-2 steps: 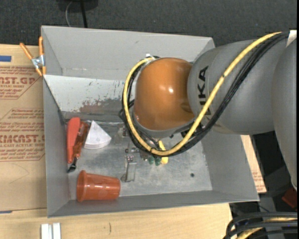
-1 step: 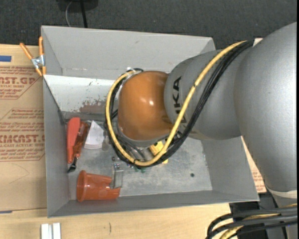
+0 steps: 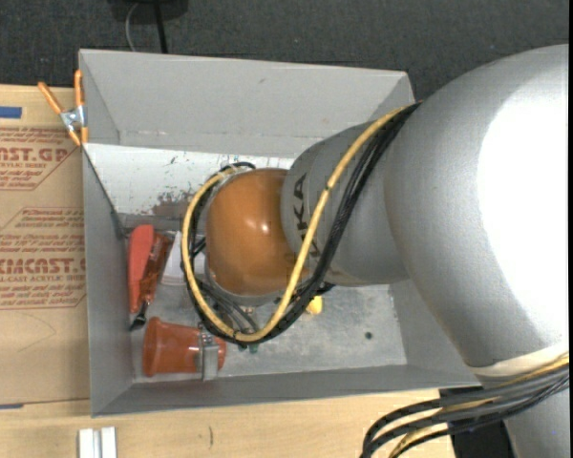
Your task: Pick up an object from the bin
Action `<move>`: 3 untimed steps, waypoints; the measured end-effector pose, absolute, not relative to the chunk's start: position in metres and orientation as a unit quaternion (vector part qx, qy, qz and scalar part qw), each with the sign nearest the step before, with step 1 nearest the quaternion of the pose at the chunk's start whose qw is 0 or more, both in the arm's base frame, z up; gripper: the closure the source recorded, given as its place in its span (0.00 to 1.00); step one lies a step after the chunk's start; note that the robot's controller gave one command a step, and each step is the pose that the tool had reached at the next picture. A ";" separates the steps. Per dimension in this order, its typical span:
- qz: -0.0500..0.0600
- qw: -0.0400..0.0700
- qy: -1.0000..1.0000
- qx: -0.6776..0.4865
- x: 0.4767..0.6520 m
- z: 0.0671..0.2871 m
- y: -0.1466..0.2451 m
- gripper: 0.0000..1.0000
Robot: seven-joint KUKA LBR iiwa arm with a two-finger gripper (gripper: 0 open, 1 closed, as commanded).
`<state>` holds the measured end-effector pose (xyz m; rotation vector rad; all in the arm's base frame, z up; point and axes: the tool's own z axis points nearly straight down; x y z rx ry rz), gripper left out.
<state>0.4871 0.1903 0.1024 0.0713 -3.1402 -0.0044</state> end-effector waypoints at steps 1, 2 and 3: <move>-0.002 -0.002 -1.000 0.014 0.487 0.069 0.201 1.00; -0.002 -0.002 -1.000 0.014 0.487 0.069 0.201 1.00; 0.000 0.003 -1.000 0.015 0.486 0.110 0.199 1.00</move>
Offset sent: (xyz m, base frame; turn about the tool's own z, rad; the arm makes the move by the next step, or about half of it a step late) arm 0.0000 0.0000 0.0000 0.0000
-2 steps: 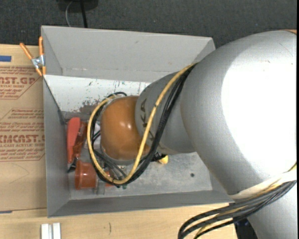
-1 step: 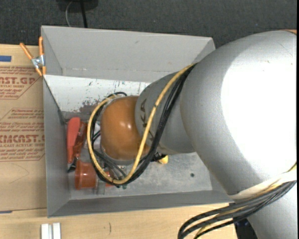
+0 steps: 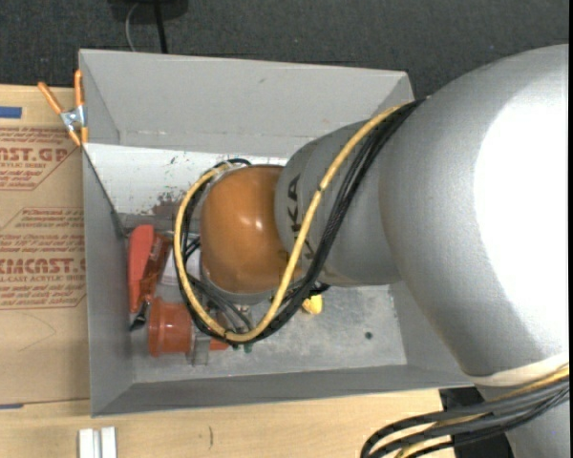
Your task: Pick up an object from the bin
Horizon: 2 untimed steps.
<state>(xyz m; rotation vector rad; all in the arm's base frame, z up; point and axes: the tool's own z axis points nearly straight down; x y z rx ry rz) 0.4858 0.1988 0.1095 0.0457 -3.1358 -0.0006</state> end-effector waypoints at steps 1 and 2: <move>-0.001 0.000 -1.000 0.000 0.495 0.171 0.203 1.00; 0.000 0.002 -1.000 0.006 0.489 0.230 0.201 1.00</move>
Offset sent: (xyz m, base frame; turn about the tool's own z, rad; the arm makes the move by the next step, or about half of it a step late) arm -0.0030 0.0020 0.1568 0.0010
